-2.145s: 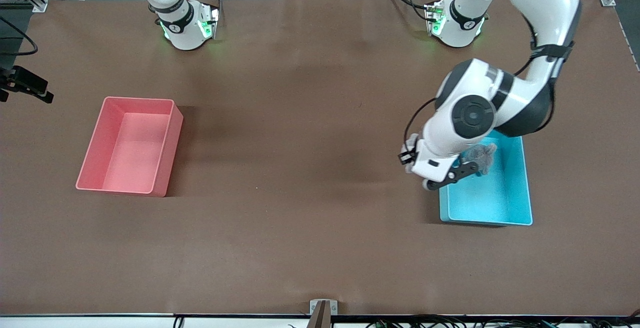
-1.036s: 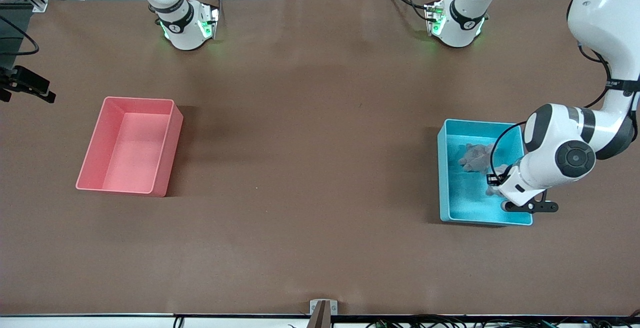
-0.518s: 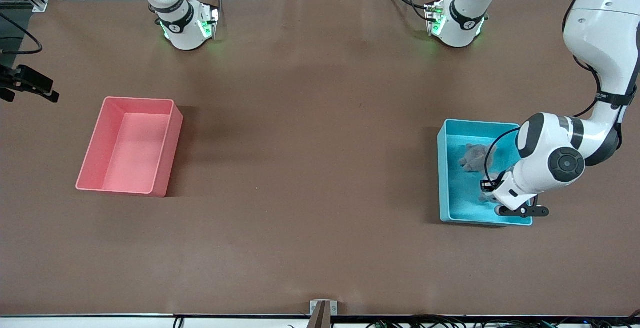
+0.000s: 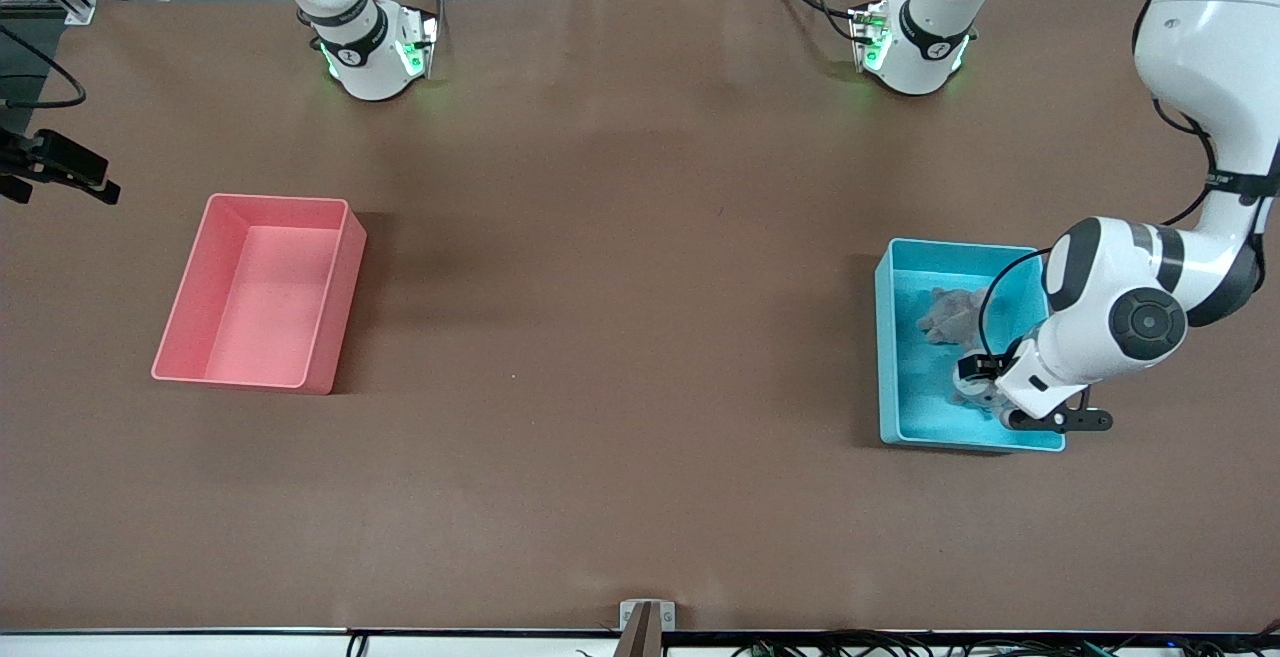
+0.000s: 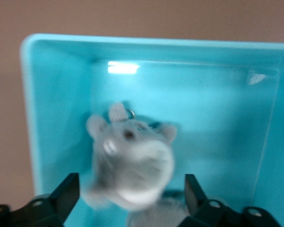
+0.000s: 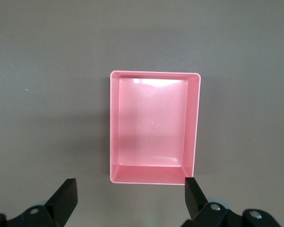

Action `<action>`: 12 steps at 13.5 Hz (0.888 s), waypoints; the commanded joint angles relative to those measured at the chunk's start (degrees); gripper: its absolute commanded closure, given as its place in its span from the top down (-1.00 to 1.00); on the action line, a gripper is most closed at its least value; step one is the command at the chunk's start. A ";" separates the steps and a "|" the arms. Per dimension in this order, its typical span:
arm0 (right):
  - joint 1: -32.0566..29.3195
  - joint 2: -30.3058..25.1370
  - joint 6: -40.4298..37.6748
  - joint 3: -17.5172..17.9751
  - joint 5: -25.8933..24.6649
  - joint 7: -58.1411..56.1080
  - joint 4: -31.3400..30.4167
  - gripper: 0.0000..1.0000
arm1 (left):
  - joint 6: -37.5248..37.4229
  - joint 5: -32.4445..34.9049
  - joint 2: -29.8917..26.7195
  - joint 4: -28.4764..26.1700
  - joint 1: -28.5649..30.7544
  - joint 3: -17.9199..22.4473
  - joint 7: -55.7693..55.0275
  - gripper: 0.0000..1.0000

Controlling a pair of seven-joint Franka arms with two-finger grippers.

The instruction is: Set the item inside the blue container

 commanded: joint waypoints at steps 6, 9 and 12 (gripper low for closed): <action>0.48 -1.66 -0.84 0.06 0.82 -0.36 -1.61 1.00 | -9.74 -7.43 -12.29 -0.97 3.69 -1.58 6.61 1.00; 1.71 -1.66 -1.28 0.06 0.82 -0.28 -1.61 1.00 | -14.31 -12.26 -17.47 -0.97 6.94 -1.58 12.50 1.00; 1.54 -1.75 -1.63 -0.03 0.91 -0.28 -1.61 1.00 | -19.32 -17.62 -23.97 -0.97 6.17 0.87 15.25 1.00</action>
